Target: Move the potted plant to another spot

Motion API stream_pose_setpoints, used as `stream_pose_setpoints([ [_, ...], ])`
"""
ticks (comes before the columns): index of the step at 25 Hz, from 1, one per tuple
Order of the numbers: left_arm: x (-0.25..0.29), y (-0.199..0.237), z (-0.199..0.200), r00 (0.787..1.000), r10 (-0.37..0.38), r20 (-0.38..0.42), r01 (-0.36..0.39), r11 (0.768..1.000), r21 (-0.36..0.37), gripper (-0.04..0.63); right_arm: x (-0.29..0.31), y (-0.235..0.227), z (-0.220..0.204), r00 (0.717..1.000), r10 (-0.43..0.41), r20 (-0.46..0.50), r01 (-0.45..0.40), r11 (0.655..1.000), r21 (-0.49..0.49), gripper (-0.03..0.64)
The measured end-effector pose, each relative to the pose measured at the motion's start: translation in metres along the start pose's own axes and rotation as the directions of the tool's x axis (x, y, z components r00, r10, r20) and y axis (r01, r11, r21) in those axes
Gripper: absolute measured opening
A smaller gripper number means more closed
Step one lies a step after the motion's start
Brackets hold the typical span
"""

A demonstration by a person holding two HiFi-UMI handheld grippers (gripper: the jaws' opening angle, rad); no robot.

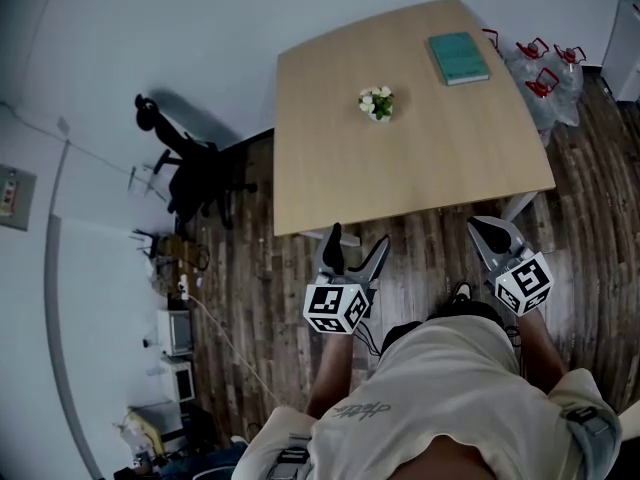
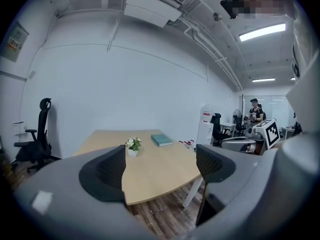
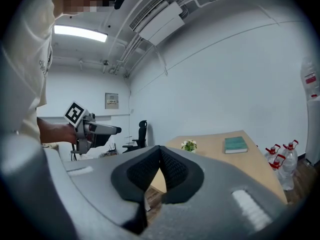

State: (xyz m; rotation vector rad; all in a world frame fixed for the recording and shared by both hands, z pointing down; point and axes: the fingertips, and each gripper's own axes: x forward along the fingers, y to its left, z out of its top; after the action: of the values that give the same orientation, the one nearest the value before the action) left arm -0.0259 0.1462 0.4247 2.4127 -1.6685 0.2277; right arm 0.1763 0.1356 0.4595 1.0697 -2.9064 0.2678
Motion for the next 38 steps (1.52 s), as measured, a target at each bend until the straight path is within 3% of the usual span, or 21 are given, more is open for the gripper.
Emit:
stream_pose_setpoints([
  [7, 0.015, -0.004, -0.02, 0.997, 0.03, -0.071, -0.031, 0.999, -0.022, 0.454, 0.016, -0.012, -0.014, 0.996, 0.074, -0.04, -0.073, 0.997, 0.026, 0.003],
  [15, 0.023, 0.015, -0.036, 0.994, 0.021, -0.103, -0.027, 0.998, -0.054, 0.454, 0.047, 0.015, -0.024, 0.987, 0.14, -0.079, -0.139, 0.99, 0.011, 0.003],
  [24, 0.078, 0.042, -0.021, 0.995, -0.05, -0.087, 0.047, 0.998, -0.031, 0.454, 0.083, -0.011, -0.015, 0.99, 0.075, -0.116, -0.074, 0.997, 0.01, 0.003],
  [38, 0.102, 0.15, -0.002, 0.998, -0.047, -0.049, 0.045, 0.998, -0.053, 0.454, 0.208, 0.009, 0.032, 0.993, 0.08, -0.081, -0.086, 0.994, -0.071, 0.003],
])
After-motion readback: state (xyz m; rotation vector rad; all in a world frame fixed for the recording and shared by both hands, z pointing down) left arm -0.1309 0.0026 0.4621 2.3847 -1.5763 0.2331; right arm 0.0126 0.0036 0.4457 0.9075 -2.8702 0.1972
